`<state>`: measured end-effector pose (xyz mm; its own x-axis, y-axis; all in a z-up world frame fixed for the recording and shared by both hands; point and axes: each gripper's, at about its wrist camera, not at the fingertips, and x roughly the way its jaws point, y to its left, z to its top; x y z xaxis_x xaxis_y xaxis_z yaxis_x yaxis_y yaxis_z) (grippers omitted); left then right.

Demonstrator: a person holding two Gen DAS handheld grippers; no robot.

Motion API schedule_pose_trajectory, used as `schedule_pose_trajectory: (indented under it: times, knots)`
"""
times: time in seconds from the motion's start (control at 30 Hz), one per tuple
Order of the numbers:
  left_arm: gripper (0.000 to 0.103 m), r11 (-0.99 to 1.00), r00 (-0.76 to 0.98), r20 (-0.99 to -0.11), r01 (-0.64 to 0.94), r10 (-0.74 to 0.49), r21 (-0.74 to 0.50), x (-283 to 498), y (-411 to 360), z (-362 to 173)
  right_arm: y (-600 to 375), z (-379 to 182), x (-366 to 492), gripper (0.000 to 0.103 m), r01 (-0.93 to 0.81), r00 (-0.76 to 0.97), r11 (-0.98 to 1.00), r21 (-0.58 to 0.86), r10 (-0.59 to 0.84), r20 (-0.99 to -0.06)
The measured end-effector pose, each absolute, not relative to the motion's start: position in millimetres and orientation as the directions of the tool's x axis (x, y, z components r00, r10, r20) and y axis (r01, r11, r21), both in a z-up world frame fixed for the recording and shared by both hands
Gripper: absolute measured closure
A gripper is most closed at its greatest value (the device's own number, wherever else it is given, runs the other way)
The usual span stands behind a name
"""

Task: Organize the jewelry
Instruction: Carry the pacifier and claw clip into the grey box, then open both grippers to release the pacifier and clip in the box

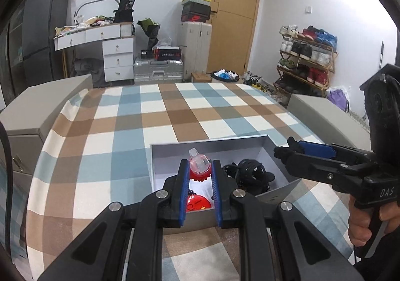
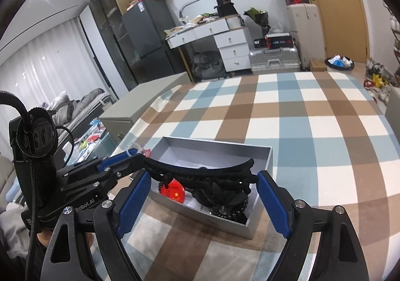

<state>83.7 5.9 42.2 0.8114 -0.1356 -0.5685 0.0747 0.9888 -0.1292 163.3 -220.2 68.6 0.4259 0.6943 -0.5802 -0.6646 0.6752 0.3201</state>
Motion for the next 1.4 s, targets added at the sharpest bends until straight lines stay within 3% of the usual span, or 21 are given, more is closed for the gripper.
schedule_pose_trajectory:
  times: [0.27,1.17,1.4]
  knots:
    - [0.091,0.994,0.804,-0.584,0.083,-0.113,-0.077,84.0,-0.8,36.5,-218.9,60.4,165.6,0.017,-0.658,0.404,0.670,0.345,0.700,-0.588]
    - [0.091,0.989,0.757,-0.637,0.098,-0.146,-0.109,89.4,-4.0,21.4,-211.5,54.7,163.9,0.017,-0.668,0.424,0.678,0.308,0.687,-0.590]
    - [0.091,0.992,0.760,-0.638,0.112,-0.127,-0.065,88.0,-10.7,20.9,-211.0,54.6,164.9,0.017,-0.670,0.424,0.679,0.301,0.682,-0.595]
